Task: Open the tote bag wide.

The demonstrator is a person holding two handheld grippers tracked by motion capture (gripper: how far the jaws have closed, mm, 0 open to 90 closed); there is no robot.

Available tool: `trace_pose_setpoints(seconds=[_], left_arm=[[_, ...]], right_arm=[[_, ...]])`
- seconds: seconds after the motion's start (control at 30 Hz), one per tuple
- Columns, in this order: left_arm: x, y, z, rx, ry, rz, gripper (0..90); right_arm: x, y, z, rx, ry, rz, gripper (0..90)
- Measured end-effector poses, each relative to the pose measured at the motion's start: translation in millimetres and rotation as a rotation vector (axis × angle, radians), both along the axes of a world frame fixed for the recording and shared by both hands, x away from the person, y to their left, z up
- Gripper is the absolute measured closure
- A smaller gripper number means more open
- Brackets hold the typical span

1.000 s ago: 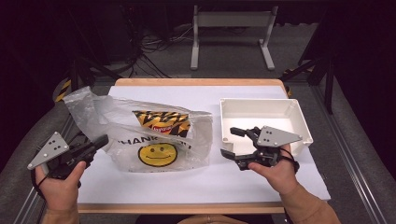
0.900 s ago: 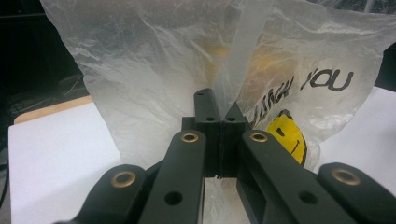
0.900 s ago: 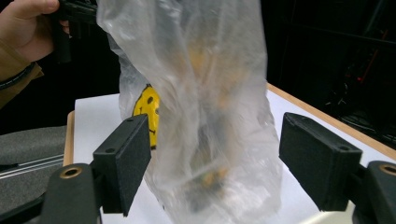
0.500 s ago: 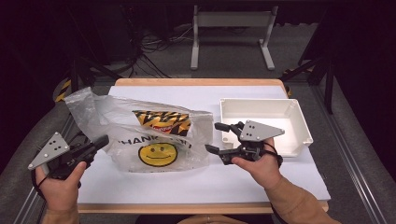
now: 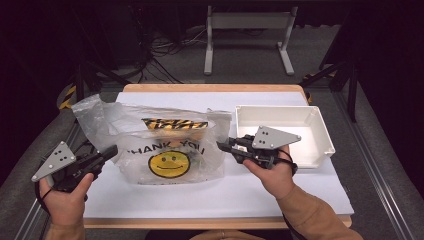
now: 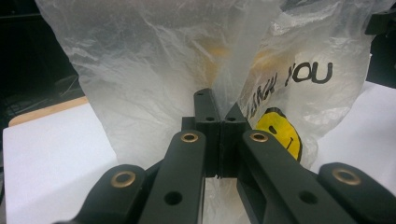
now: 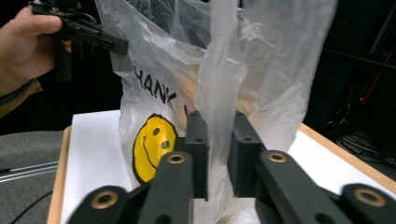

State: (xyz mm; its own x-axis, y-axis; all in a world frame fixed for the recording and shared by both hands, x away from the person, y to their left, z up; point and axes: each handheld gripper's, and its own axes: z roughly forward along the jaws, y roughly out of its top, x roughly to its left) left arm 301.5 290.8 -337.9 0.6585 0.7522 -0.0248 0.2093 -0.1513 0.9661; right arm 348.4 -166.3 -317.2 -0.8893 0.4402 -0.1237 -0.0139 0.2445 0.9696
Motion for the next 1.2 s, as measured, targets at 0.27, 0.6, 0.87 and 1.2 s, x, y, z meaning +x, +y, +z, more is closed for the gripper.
trace_pose_setpoints(seconds=[0.27, 0.6, 0.87, 1.2], left_arm=[[7.9, -2.7, -1.4, 0.011, 0.0, -0.002, 89.6], [13.7, -4.9, -16.3, 0.036, 0.069, -0.02, 89.7], [19.3, -8.6, -33.5, 0.058, 0.136, -0.034, 89.7], [24.9, -16.2, -48.4, 0.096, 0.177, -0.054, 89.7]], right_arm=[[7.2, -1.8, 2.1, 0.007, 0.016, -0.011, 87.6], [13.1, -3.7, -14.4, -0.004, 0.101, -0.013, 88.8], [15.5, -5.2, -35.3, -0.02, 0.161, -0.017, 89.0], [20.5, -3.4, -54.3, -0.027, 0.207, -0.023, 89.0]])
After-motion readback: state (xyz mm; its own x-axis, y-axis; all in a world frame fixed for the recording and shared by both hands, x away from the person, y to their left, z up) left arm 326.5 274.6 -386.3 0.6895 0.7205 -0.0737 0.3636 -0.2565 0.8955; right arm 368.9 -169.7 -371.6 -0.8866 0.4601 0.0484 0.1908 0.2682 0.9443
